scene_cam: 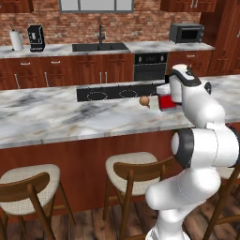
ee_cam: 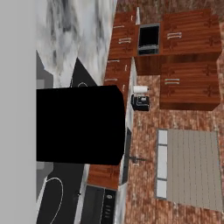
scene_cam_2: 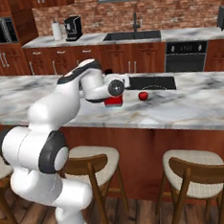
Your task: Place the liquor on the top shelf of the fridge to keep it out of children's reach, and place the onion and apple on lower shelves for easy access.
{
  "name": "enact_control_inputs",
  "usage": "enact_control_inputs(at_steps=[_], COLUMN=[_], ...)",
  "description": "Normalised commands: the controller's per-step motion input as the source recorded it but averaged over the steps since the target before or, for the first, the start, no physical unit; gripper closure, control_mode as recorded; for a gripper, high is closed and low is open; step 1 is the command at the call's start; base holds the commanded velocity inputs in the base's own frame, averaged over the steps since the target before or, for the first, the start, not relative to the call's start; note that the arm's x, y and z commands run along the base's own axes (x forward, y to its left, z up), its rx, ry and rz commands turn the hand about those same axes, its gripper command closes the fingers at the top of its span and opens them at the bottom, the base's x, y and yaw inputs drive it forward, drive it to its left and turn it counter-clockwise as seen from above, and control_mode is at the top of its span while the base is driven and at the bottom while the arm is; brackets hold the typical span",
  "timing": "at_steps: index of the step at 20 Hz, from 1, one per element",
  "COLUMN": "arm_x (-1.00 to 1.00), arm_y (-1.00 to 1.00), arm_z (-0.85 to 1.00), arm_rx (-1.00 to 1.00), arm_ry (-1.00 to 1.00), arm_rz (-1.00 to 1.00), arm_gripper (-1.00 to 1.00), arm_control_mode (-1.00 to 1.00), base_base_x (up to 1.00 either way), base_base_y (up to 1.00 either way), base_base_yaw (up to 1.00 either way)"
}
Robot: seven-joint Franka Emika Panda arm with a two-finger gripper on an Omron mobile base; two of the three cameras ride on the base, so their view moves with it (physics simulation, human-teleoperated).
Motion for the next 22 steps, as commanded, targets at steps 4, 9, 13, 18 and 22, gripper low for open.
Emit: enact_control_inputs(at_steps=[4,9,13,18,22], arm_x=[-1.00,-1.00,-1.00,-0.83,-0.56], arm_y=[-0.44,-0.12,0.09,0.50,0.56], arm_z=[0.39,0.54,0.30,0.05,0.01], arm_rx=[0.00,0.00,0.00,-0.04,-0.07], arm_ry=[0.00,0.05,0.01,0.00,0.01], arm_rz=[0.02,0.04,0.13,0.11,0.13], arm_gripper=[1.00,1.00,1.00,1.00,1.00], arm_control_mode=[-1.00,-1.00,-1.00,-1.00,-1.00], base_base_x=[0.00,0.00,0.00,0.00,0.00], base_base_y=[0.00,0.00,0.00,0.00,0.00], base_base_yaw=[0.00,0.00,0.00,0.00,0.00])
